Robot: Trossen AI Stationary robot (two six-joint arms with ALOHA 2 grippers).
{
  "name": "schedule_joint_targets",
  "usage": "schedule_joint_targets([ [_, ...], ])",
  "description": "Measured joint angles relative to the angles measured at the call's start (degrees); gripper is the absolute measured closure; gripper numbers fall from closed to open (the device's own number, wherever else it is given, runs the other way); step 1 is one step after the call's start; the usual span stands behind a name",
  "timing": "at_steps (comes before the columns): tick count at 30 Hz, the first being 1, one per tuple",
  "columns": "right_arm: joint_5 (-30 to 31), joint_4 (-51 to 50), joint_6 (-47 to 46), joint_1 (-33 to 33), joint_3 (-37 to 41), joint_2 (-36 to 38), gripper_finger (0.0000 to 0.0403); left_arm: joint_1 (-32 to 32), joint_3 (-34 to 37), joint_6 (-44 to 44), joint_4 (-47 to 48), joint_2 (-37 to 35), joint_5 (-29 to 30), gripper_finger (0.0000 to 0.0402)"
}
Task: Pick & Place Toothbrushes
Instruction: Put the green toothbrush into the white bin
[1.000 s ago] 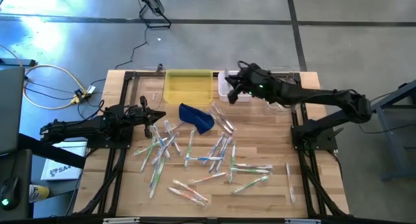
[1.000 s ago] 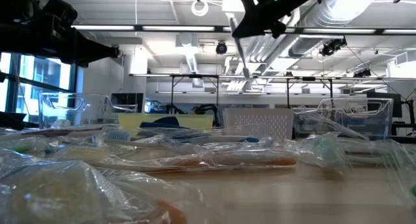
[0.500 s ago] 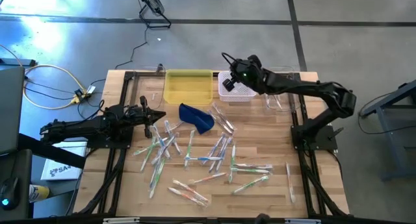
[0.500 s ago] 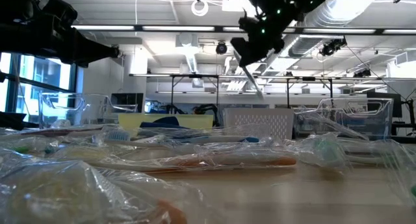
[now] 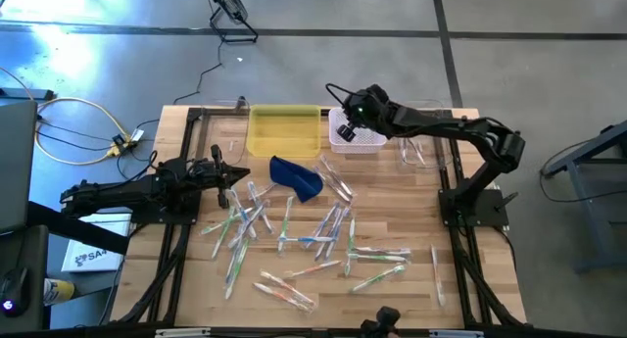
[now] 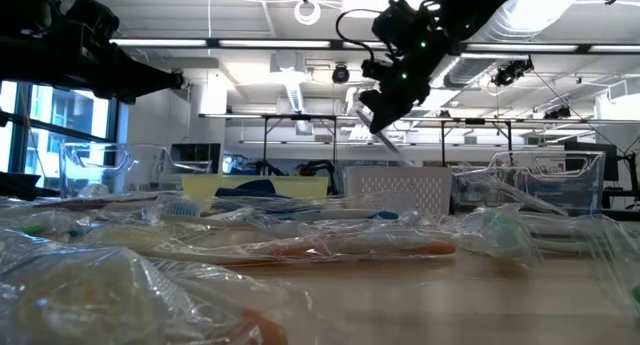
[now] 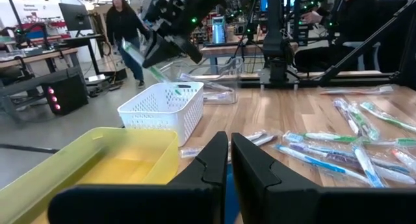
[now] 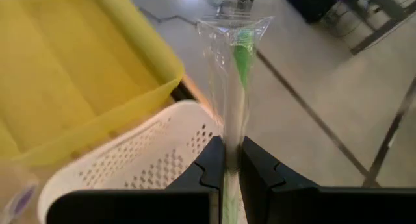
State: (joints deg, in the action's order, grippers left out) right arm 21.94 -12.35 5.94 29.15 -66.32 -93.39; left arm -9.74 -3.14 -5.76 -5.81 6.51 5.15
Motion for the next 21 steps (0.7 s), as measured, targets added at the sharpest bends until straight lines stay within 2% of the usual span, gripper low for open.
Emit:
schedule_joint_targets([
  [13,-3.1,-4.2,0.4,1.8,0.1,0.0,0.0386,0.0,0.0,0.0,0.5,0.0,1.5,0.0385],
  [21,-9.3,-5.8,1.8,3.0,0.1,-1.0,0.0386,0.0,0.0,0.0,0.5,0.0,1.5,0.0385],
])
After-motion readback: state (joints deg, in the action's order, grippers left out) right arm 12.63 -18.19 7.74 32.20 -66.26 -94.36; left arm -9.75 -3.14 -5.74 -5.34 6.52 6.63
